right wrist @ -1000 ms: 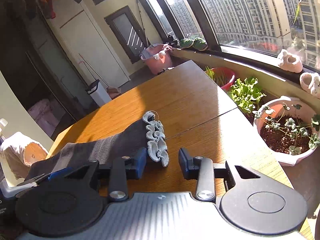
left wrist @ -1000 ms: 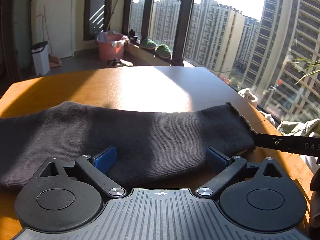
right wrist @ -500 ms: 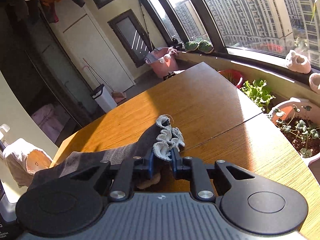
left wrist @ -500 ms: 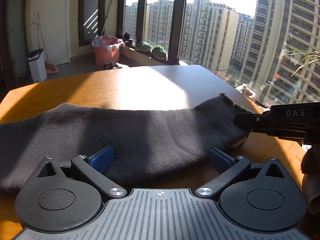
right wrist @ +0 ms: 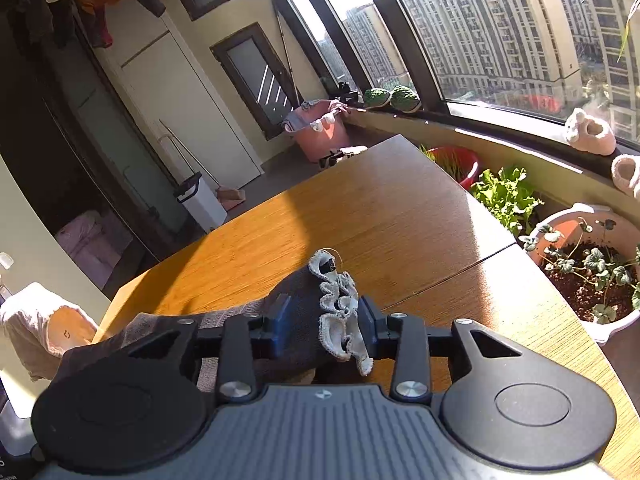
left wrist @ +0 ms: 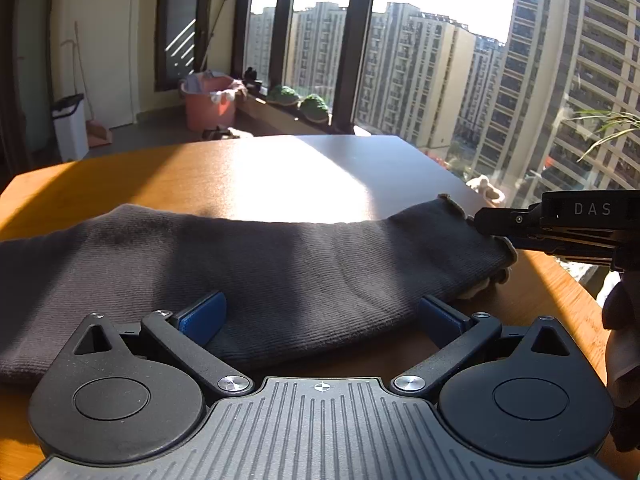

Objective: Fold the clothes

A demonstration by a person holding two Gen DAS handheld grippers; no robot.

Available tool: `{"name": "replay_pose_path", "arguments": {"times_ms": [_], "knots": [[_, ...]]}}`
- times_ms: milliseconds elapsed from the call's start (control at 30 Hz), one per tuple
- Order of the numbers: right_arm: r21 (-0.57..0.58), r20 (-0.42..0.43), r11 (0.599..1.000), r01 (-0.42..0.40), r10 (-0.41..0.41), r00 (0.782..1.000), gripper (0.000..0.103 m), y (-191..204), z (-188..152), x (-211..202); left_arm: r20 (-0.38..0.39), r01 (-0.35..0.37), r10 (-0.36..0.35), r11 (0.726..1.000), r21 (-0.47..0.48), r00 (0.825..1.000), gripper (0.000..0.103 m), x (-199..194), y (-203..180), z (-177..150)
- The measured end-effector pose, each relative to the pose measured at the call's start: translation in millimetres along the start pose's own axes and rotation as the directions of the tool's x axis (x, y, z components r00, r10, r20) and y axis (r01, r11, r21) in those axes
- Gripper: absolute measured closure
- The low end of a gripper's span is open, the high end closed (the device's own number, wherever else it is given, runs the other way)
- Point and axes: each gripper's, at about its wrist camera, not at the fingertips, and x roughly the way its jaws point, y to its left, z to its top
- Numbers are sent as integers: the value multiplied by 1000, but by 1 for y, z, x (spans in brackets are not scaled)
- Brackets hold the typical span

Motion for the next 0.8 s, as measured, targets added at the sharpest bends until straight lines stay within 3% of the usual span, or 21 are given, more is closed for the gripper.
{"name": "replay_pose_path", "arguments": {"times_ms": [33,67,100,267,333,433,533,700,800], "knots": [[0,-8,1000,-15,15,1000,73,1,0,2,1,0,0,1000,-1,1000,0,0,0,0],[-21,-11,999,-26,26,1000,90,6,2,3,1,-1,1,1000,1,1000,0,0,0,0],[-41,-14,998,-38,37,999,93,10,3,4,0,-2,2,1000,3,1000,0,1,-1,-1],[-103,26,991,-88,91,996,94,31,10,-17,3,5,-5,1000,1,1000,0,0,-1,-1],[-114,19,992,-55,57,998,93,28,5,-20,4,12,-12,1000,-4,1000,0,0,1,-1],[-112,-31,992,48,-52,998,90,10,-9,-7,3,15,-15,1000,-2,1000,0,0,1,-2],[-99,21,987,125,-124,992,83,2,-13,-13,2,17,-17,1000,8,1000,0,0,-1,-2],[77,37,997,21,-24,999,70,-12,-9,-30,4,21,-21,1000,4,1000,0,-1,1,-1],[140,22,990,20,-23,999,64,-17,-15,-25,2,21,-21,1000,4,1000,0,-1,5,1]]}}
